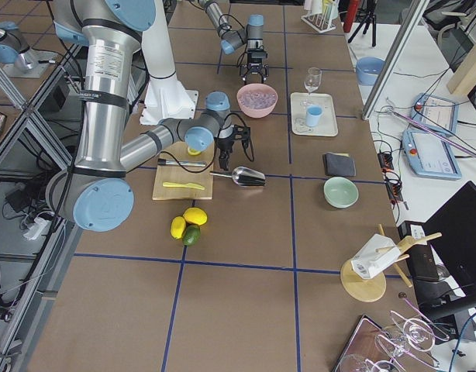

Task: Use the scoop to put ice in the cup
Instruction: 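Lower the right gripper onto the metal scoop handle and close it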

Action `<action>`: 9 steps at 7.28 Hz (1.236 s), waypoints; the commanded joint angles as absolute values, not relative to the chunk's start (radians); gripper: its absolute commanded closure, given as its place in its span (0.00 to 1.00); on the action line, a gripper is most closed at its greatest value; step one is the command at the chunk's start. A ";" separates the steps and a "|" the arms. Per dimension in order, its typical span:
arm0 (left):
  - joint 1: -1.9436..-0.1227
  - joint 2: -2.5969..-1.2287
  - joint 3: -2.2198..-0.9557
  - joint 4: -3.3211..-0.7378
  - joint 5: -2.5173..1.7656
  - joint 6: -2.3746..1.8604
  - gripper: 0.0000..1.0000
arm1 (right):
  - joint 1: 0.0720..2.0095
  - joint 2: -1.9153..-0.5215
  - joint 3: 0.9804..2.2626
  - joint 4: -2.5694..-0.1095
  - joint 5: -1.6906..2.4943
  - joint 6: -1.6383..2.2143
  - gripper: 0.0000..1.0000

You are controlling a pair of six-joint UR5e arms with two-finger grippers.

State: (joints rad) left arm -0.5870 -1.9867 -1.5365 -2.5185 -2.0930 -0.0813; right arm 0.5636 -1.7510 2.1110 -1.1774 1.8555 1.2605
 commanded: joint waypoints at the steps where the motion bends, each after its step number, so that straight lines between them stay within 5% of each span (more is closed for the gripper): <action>1: -0.589 -1.987 -1.537 -2.517 -2.092 -0.081 0.00 | 0.543 -1.802 2.080 -1.072 1.836 1.275 0.01; 9: -0.594 -1.987 -1.539 -2.516 -2.069 -0.083 0.00 | 0.459 -1.795 2.036 -1.072 1.760 1.289 0.08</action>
State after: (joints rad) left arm -0.5936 -1.9865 -1.5382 -2.5157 -2.0702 -0.0828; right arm 0.4665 -1.7968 2.0418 -1.0723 1.7725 1.2874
